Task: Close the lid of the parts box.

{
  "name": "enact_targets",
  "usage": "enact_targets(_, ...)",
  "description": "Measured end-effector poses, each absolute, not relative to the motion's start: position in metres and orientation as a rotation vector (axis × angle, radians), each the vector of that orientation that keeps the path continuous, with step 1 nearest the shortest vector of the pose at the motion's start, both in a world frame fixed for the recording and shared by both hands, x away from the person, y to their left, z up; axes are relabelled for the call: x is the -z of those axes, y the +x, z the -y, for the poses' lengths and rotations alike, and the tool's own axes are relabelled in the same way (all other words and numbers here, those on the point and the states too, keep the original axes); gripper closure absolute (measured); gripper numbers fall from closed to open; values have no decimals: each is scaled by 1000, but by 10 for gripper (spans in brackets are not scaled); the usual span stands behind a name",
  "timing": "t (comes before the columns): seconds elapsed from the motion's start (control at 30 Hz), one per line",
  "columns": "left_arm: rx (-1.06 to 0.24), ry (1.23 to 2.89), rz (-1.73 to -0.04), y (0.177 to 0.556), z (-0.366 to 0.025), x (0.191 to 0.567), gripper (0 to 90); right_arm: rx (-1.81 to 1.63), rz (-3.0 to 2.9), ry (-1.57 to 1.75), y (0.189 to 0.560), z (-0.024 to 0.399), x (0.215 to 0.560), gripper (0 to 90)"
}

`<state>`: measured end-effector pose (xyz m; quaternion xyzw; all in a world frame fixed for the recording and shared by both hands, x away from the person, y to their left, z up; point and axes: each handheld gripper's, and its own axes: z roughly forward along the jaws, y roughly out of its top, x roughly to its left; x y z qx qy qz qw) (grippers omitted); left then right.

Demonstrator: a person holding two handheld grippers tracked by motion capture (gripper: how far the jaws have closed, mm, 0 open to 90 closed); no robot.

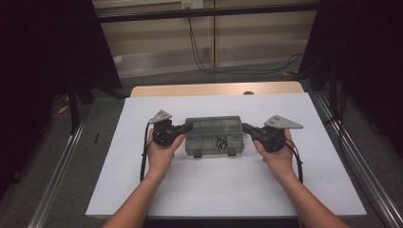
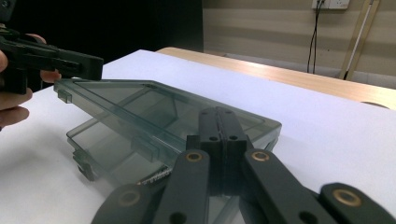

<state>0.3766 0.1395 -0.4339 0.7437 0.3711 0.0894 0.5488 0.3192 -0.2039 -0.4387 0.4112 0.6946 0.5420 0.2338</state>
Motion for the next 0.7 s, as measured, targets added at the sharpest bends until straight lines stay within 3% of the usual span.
enact_targets(0.7,-260,1755,-857,346,-136,444,900,-1472,-1912,1105,296,201,455,900)
